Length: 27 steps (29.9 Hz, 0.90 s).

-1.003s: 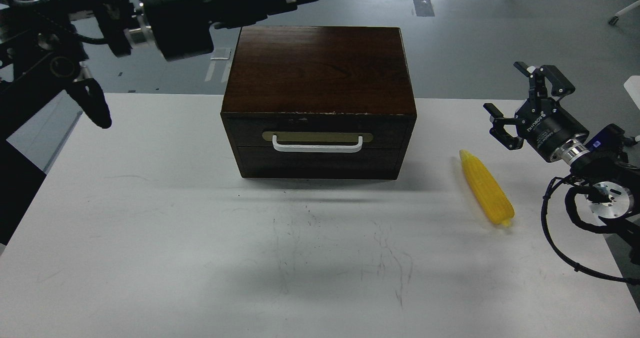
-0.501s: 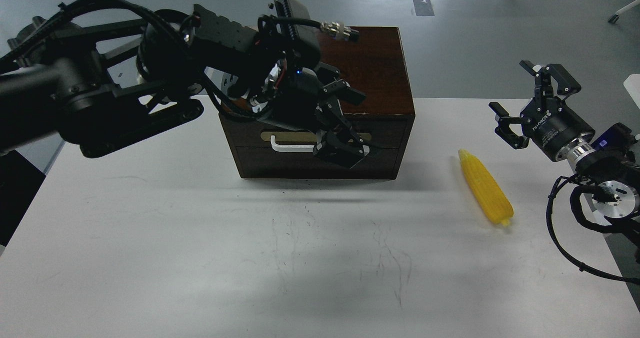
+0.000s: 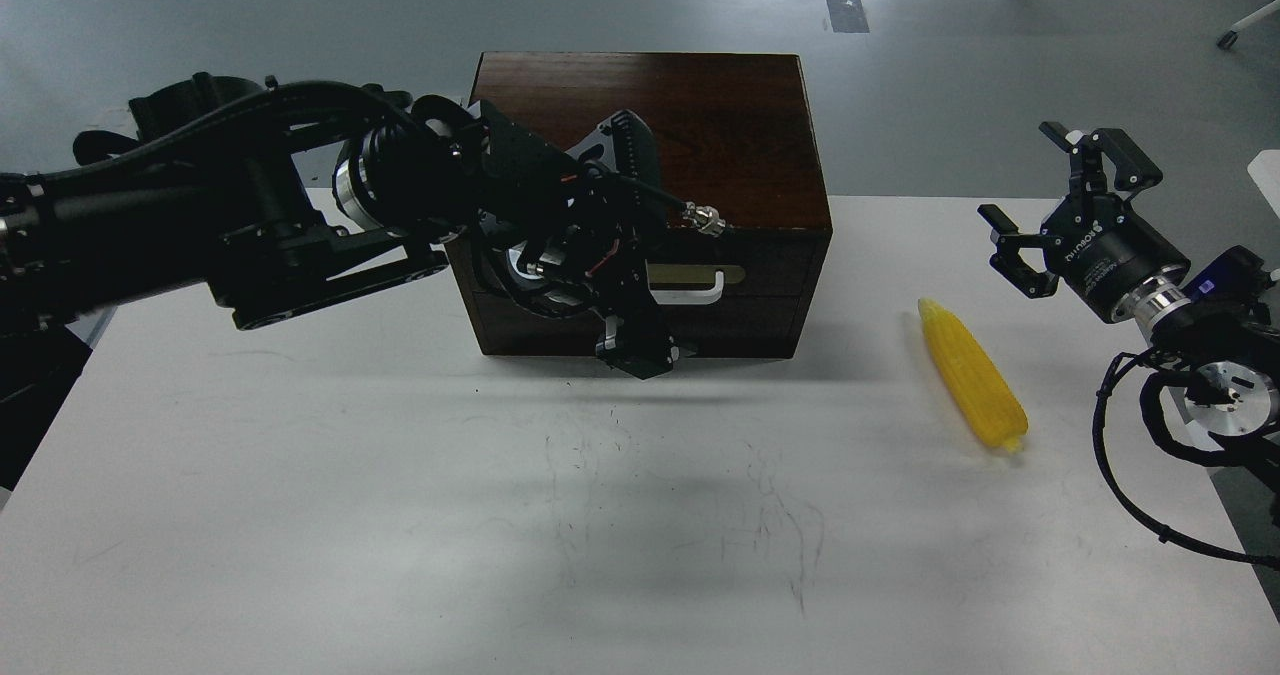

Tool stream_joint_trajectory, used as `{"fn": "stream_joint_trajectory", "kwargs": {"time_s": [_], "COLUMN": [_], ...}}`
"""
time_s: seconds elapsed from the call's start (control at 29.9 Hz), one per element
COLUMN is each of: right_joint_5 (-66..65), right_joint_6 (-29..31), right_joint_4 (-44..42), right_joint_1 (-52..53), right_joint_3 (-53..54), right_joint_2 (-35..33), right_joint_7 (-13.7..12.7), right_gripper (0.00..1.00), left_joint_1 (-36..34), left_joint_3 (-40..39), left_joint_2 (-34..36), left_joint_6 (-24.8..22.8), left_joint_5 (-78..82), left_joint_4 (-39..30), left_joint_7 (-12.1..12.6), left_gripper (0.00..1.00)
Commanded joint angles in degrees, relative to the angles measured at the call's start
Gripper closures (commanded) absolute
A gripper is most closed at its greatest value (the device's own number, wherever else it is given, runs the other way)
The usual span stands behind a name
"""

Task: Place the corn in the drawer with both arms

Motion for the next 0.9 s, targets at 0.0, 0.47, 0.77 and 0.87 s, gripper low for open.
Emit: {"fn": "stream_joint_trajectory", "kwargs": {"time_s": [0.0, 0.47, 0.77, 0.87], "right_joint_5": [0.0, 0.0, 0.0, 0.0], "right_joint_6": [0.0, 0.0, 0.0, 0.0], "right_joint_4": [0.0, 0.0, 0.0, 0.0], "right_joint_1": [-0.1, -0.2, -0.4, -0.4], "right_joint_3": [0.0, 0.0, 0.1, 0.1], "right_joint_2": [0.0, 0.0, 0.0, 0.0], "right_joint_7": [0.0, 0.0, 0.0, 0.0], "right_gripper": [0.0, 0.0, 0.0, 0.0], "left_joint_1": [0.5, 0.7, 0.7, 0.7], "left_joint_3": [0.2, 2.0, 3.5, 4.5], "left_joint_2": [-0.1, -1.5, -1.5, -1.5], "left_joint_6": [0.0, 0.0, 0.0, 0.0], "left_joint_5": [1.3, 1.9, 2.0, 2.2], "left_joint_4": [0.5, 2.5, 2.8, 3.5], "left_joint_7": [0.0, 0.0, 0.0, 0.0], "left_gripper": [0.02, 0.02, 0.02, 0.02]}}
